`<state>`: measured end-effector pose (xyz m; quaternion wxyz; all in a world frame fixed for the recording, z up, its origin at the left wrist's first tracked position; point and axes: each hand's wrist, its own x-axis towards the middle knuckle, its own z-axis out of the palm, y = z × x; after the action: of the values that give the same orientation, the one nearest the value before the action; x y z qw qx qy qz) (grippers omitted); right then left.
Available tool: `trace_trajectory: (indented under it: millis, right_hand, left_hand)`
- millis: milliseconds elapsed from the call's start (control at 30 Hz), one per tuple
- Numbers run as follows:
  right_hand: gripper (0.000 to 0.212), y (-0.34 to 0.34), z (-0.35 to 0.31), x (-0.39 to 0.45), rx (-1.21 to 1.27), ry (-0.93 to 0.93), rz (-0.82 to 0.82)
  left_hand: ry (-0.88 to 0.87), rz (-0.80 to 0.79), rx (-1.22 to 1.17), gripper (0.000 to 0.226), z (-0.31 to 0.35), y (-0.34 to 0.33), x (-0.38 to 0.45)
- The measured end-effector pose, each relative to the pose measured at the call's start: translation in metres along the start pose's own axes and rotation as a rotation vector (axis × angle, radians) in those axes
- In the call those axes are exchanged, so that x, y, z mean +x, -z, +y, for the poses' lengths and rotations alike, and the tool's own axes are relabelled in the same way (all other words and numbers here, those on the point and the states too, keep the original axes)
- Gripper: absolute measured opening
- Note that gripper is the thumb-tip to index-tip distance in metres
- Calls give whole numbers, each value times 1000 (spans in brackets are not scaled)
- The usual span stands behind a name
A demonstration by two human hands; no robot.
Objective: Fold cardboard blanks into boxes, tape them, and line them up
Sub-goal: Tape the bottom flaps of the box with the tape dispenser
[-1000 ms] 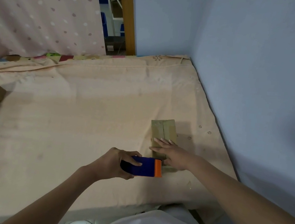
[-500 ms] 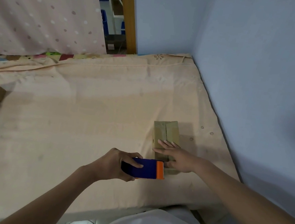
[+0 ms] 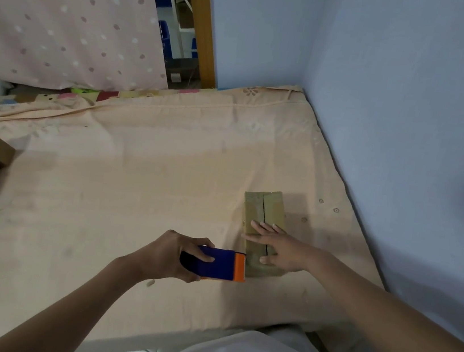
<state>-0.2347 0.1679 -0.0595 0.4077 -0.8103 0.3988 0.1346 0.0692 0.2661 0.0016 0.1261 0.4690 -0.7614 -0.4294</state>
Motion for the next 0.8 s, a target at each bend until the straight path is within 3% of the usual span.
trace_trajectory:
  millis: [100, 300, 800]
  right_hand:
    - [69, 1, -7, -2, 47, -18, 54]
    - [64, -29, -6, 7, 122, 1, 310]
    - [66, -32, 1, 14, 158, 2, 311]
  left_hand:
    - [-14, 0, 22, 36, -2, -3, 6]
    - [-15, -1, 37, 38, -7, -7, 4]
    - [25, 6, -48, 40, -3, 6, -7]
